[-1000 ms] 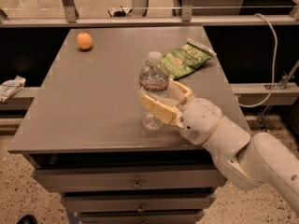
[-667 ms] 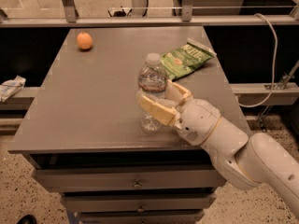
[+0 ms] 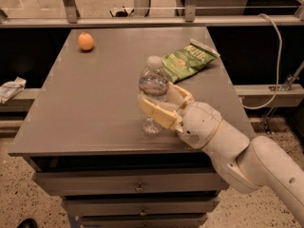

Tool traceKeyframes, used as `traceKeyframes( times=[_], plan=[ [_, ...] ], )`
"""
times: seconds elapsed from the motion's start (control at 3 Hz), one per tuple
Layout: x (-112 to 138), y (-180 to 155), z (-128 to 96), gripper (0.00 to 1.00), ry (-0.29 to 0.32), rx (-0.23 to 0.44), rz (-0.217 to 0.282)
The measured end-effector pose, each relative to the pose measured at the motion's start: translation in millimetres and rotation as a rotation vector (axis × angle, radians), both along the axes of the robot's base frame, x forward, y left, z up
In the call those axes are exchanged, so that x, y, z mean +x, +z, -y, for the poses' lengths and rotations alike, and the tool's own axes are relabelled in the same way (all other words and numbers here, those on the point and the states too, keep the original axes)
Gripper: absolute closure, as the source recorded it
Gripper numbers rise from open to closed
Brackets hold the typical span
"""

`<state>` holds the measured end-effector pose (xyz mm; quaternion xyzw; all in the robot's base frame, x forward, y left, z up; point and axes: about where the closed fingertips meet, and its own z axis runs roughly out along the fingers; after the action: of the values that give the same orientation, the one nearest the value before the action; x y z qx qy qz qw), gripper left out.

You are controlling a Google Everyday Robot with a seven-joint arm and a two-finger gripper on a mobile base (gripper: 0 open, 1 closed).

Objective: Place water bottle upright

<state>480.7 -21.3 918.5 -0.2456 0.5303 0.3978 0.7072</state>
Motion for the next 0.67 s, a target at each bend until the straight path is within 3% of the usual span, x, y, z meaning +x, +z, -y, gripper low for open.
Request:
traceKeyframes(
  times=[0.33,0.67],
  plan=[
    [-0.6,-1.3,-0.9,0.28,0.003,0.000,0.003],
    [-0.8,-1.6,-1.0,0.05,0.004,0.000,0.004]
  ],
)
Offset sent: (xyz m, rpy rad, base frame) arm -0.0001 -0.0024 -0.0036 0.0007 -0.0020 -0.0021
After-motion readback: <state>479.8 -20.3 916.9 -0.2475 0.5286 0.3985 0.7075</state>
